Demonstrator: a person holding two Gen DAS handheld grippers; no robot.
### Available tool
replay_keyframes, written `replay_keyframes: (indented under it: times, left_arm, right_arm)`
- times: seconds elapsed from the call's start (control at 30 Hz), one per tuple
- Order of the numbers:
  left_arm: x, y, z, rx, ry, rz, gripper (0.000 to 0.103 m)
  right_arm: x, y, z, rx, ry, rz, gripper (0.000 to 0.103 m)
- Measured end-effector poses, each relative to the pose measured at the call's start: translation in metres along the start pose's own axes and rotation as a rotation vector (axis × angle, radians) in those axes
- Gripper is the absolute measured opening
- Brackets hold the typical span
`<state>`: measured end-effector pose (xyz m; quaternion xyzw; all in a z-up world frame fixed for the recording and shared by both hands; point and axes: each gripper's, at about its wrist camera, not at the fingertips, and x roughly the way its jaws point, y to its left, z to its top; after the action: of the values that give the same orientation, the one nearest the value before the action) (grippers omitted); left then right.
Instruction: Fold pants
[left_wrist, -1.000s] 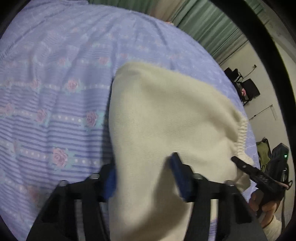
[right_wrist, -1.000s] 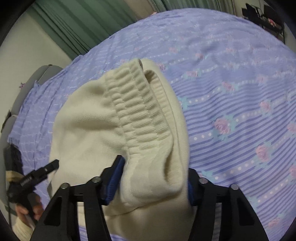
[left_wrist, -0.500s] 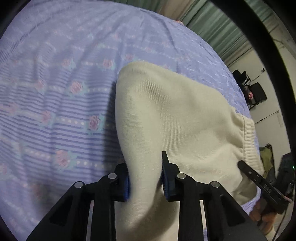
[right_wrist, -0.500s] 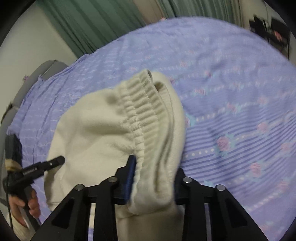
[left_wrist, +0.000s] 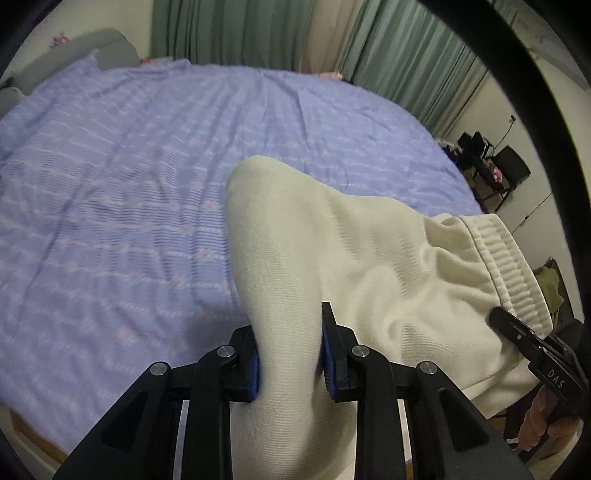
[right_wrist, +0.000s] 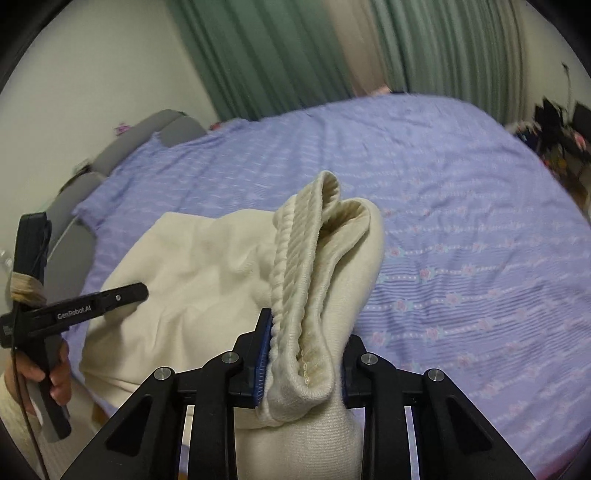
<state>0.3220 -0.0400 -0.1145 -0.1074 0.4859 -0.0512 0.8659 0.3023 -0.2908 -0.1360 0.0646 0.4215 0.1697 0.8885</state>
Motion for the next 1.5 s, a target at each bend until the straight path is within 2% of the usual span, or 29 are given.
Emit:
replay_keyframes:
  times: [0.2, 0.3, 0.47, 0.6, 0.73, 0.83, 0.97, 1.1, 1.3, 1.4, 1.5]
  left_arm:
    - [-0.088, -0.016, -0.038, -0.05, -0.102, 0.064, 0.026]
    - [-0.11, -0.015, -0.05, -0.06, -0.138, 0.074, 0.026]
    - [-0.133, 0.009, -0.059, -0.048, -0.166, 0.05, 0.026]
    - [-0.145, 0.05, -0.065, -0.031, -0.153, 0.015, 0.026]
    - [-0.16, 0.099, -0.064, 0.071, -0.107, -0.001, 0.026]
    - [-0.172, 0.13, -0.06, 0.136, -0.097, 0.017, 0.026]
    - [-0.185, 0.17, -0.059, 0.14, -0.07, 0.023, 0.026]
    - [-0.194, 0.204, -0.063, 0.088, -0.075, 0.017, 0.026]
    - [-0.2, 0.239, -0.071, 0.04, -0.095, 0.035, 0.026]
    - [-0.193, 0.265, -0.071, -0.001, -0.083, 0.012, 0.026]
    - [-0.189, 0.286, -0.069, 0.01, -0.069, 0.007, 0.026]
  right_arm:
    - [-0.076, 0.035, -0.006, -0.125, -0.054, 0.054, 0.028]
    - [-0.1, 0.052, -0.012, -0.16, -0.09, 0.065, 0.028]
    - [-0.116, 0.091, -0.022, -0.179, -0.114, 0.057, 0.028]
    - [-0.113, 0.131, -0.032, -0.16, -0.124, 0.025, 0.028]
    - [-0.104, 0.184, -0.049, -0.095, -0.141, -0.02, 0.028]
    - [-0.091, 0.222, -0.06, -0.036, -0.134, -0.023, 0.028]
    - [-0.076, 0.268, -0.064, -0.034, -0.094, -0.026, 0.028]
    - [-0.067, 0.302, -0.061, -0.086, -0.073, -0.021, 0.028]
    - [-0.05, 0.329, -0.055, -0.143, -0.064, 0.014, 0.028]
    - [-0.039, 0.347, -0.055, -0.162, -0.055, -0.001, 0.028]
    - [-0.025, 0.37, -0.052, -0.164, -0.026, -0.015, 0.028]
